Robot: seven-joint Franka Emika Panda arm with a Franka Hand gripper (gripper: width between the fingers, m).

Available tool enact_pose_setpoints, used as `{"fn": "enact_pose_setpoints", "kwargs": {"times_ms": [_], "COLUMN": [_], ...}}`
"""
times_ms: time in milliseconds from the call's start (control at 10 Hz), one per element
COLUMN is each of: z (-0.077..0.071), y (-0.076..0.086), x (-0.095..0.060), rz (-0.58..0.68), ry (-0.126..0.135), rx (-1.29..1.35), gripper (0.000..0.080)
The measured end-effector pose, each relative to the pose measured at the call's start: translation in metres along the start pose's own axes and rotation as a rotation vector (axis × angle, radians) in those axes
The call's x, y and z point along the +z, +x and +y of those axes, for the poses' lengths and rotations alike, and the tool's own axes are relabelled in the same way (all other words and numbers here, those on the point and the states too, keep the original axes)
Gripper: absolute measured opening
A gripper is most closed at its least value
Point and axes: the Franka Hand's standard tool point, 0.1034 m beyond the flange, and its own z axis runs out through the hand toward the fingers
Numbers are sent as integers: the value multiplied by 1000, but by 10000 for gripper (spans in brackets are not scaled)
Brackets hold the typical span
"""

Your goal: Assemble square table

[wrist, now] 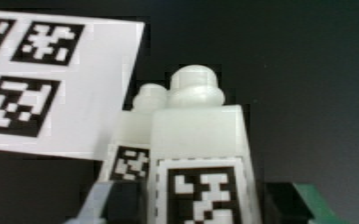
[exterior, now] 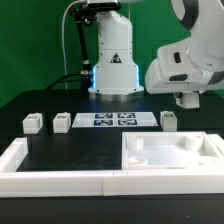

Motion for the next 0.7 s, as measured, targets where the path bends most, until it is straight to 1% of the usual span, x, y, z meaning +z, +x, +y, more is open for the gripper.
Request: {"fn": "enact_pose_setpoints", "kwargs": {"times_ms": [100,200,300,400,500,600,700], "z": [0,0,4,10,16,23,26], "y": [6,12,17,21,18,15,8], "x": [-2,-7,-11,-27,-42,-61,-70], "rz": [42,140,209,273,308,377,403], "ry": [4,9,13,20,24,30,31], "rx": [1,2,-31,-48,-52,-51,-47], "gripper": [290,290,290,290,290,290,290]}}
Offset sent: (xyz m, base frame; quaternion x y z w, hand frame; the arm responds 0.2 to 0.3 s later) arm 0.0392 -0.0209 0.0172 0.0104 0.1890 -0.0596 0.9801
